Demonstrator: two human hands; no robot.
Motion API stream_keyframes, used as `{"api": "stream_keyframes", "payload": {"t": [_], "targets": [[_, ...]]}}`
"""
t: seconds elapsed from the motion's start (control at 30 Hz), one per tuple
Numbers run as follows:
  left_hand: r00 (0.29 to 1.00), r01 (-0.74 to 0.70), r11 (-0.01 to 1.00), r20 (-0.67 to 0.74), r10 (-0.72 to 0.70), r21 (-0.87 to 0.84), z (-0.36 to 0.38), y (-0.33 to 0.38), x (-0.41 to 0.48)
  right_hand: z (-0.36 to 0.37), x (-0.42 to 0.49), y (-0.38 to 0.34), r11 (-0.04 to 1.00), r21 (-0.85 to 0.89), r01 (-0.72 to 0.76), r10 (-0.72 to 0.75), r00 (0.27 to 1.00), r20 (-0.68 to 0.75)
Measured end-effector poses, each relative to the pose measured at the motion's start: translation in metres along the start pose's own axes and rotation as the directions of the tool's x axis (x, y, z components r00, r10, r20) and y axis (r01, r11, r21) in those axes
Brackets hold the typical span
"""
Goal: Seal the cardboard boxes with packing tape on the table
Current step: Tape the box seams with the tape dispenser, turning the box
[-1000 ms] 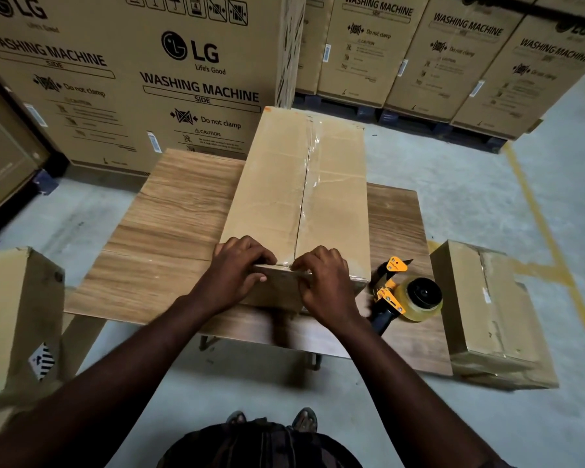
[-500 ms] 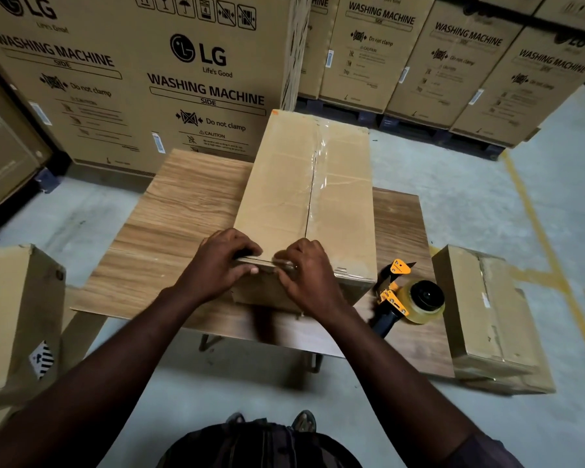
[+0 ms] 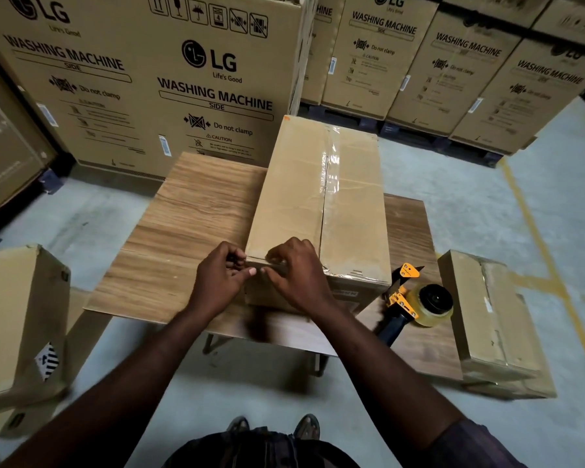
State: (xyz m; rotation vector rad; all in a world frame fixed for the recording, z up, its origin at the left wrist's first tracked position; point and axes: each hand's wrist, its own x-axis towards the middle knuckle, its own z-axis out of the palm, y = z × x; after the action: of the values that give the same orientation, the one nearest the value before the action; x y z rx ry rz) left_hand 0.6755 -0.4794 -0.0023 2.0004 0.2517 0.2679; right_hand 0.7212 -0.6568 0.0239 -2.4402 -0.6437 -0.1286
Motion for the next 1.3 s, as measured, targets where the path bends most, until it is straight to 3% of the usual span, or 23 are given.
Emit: {"api": "stream_keyframes", "payload": {"t": [0.1,0.23,0.43,0.53,0.6,0.7,0.8,1.0,1.07,1.17,1.3], "targets": [[0.994,0.044,0.999,-0.096,-0.045,-0.006,0.014,0.001,-0.011,0.011,0.005,-0.011,0.992,0.005,-0.126,0.126,0.991,-0.041],[0.991,0.045,0.999,-0.124,-0.043,0.006,0.029,-0.006,-0.02,0.017,0.009,-0.023,0.981,-0.094,-0.167,0.164,0.985,-0.047],[0.998,0.037,0.998,0.05,-0.039,0.046,0.024,-0.035,-0.018,0.022,0.01,-0.027,0.953,-0.263,-0.15,0.142,0.989,-0.052],[0.979,0.124,0.975,0.138,-0.151,0.185,0.014,-0.047,-0.005,0.021,0.008,-0.023,0.956,-0.267,-0.125,0.117,0.992,-0.046],[0.975,0.183,0.976,0.103,-0.195,0.114,0.005,-0.044,-0.003,0.021,0.006,-0.023,0.958,-0.262,-0.117,0.11,0.993,-0.043],[0.995,0.075,0.997,0.067,-0.075,0.002,0.001,-0.025,-0.013,0.021,0.004,-0.023,0.96,-0.242,-0.14,0.134,0.99,-0.043],[0.981,-0.019,0.998,0.193,0.006,0.066,0.019,-0.014,-0.028,0.023,0.001,-0.019,0.971,-0.189,-0.149,0.138,0.988,-0.073],[0.93,0.16,0.977,0.311,-0.196,0.138,0.034,-0.03,-0.027,0.023,0.001,-0.016,0.984,-0.102,-0.146,0.136,0.986,-0.098],[0.933,0.184,0.97,0.281,-0.223,0.157,0.031,-0.03,-0.024,0.022,0.0,-0.013,0.988,-0.077,-0.13,0.123,0.988,-0.092],[0.994,0.072,0.991,0.072,-0.08,0.113,0.032,-0.018,-0.025,0.021,-0.003,-0.007,0.994,-0.006,-0.109,0.108,0.99,-0.087],[0.983,-0.175,0.971,0.079,0.164,0.165,0.037,-0.009,-0.031,0.018,-0.009,0.0,0.996,0.085,-0.04,0.049,0.994,-0.098]]}}
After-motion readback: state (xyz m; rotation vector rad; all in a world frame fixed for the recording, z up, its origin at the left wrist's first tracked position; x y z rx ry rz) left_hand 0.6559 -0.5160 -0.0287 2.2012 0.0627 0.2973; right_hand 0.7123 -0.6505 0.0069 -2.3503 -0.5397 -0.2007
